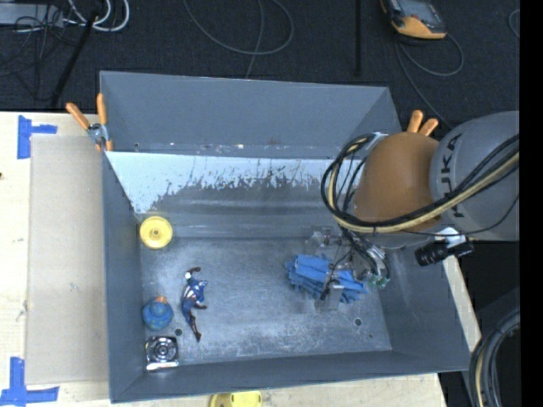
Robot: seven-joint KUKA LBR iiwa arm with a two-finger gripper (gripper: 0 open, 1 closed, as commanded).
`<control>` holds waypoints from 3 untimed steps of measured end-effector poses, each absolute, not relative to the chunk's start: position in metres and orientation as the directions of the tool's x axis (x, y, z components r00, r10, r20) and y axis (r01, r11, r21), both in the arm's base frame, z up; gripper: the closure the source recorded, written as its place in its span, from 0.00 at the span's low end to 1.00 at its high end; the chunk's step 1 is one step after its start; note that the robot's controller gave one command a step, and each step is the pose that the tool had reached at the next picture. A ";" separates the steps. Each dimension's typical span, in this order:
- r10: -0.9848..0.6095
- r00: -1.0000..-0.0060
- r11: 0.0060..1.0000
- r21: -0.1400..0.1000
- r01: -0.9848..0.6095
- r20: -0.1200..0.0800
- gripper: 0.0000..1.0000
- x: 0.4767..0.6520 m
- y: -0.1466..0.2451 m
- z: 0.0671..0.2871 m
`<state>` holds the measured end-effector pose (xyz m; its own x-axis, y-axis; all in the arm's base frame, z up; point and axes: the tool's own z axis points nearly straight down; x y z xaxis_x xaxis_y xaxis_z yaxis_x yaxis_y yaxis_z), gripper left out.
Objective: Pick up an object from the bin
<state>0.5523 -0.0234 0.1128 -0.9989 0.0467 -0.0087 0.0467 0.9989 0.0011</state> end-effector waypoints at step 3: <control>0.082 -0.997 0.997 0.001 0.082 -0.001 1.00 0.541 -0.011 0.174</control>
Offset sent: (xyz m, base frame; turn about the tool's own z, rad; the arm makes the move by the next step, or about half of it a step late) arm 0.0000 0.0000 0.0000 0.0000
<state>0.5412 -0.0112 0.1744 -0.9966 0.0823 -0.0006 0.0823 0.9966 0.0008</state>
